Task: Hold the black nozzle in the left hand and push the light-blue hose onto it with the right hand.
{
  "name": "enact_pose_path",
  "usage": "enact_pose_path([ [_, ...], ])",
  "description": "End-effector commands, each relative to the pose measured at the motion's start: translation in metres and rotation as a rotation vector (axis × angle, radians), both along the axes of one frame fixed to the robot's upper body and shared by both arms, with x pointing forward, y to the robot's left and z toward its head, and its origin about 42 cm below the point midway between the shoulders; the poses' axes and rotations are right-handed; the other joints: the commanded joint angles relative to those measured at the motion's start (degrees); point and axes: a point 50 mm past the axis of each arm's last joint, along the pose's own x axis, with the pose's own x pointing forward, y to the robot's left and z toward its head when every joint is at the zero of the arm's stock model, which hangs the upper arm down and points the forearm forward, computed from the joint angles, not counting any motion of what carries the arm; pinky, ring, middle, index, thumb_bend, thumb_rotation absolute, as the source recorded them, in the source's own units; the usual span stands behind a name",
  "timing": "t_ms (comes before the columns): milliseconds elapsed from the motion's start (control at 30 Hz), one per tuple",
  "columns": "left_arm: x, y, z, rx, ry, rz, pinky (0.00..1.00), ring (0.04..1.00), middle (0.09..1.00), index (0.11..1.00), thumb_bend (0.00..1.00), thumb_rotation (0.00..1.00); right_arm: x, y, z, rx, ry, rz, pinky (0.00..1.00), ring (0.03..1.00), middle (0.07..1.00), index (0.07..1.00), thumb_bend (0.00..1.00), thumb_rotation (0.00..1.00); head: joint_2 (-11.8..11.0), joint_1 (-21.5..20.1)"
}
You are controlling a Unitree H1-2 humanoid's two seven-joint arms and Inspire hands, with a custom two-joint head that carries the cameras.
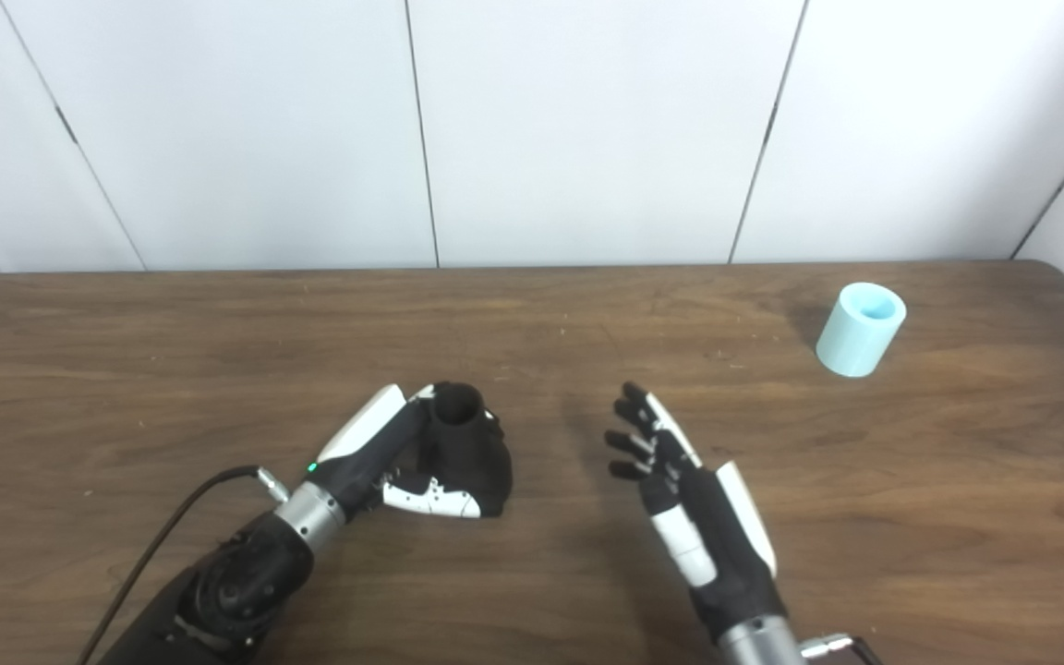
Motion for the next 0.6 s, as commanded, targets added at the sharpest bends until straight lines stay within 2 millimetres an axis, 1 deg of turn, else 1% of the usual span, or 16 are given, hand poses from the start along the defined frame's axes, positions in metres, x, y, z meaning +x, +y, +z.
enact_pose_path([
  [0,-0.042,-0.019,-0.072,0.144,0.343,-0.157,0.96,0.853,0.722,0.435,0.62,0.38,-0.014,-0.008,0.021,-0.005,-0.102,-0.069,0.8,0.854,0.896,0.938,0.75,1.0,0.01,-0.03],
  [167,-0.043,-0.02,-0.073,0.139,0.333,-0.159,0.95,0.854,0.722,0.424,0.62,0.39,-0.003,-0.034,0.037,-0.145,-0.197,-0.118,0.74,0.814,0.825,0.903,0.71,1.0,0.1,-0.04],
  [267,-0.044,-0.019,-0.075,0.137,0.33,-0.159,0.93,0.852,0.722,0.422,0.62,0.39,0.006,-0.053,0.048,-0.221,-0.227,-0.151,0.72,0.8,0.804,0.899,0.74,1.0,0.1,-0.04],
  [333,-0.045,-0.018,-0.076,0.136,0.329,-0.159,0.93,0.852,0.722,0.421,0.63,0.39,0.01,-0.061,0.054,-0.252,-0.238,-0.166,0.71,0.793,0.796,0.894,0.75,1.0,0.35,-0.23],
  [400,-0.045,-0.017,-0.077,0.137,0.333,-0.157,0.93,0.851,0.722,0.421,0.63,0.39,0.016,-0.072,0.068,-0.316,-0.253,-0.178,0.69,0.78,0.785,0.878,0.75,1.0,0.35,-0.23],
  [500,-0.045,-0.018,-0.078,0.138,0.334,-0.157,0.96,0.851,0.722,0.426,0.62,0.39,0.023,-0.083,0.082,-0.39,-0.256,-0.185,0.68,0.77,0.777,0.857,0.72,1.0,0.31,-0.05],
  [533,-0.046,-0.018,-0.078,0.139,0.334,-0.158,0.96,0.851,0.722,0.428,0.62,0.39,0.026,-0.089,0.089,-0.441,-0.253,-0.19,0.67,0.77,0.778,0.848,0.7,0.96,0.3,0.05],
  [567,-0.046,-0.019,-0.078,0.139,0.333,-0.158,0.97,0.851,0.723,0.43,0.62,0.39,0.029,-0.092,0.094,-0.476,-0.25,-0.194,0.67,0.766,0.779,0.84,0.71,0.81,0.3,0.05],
])
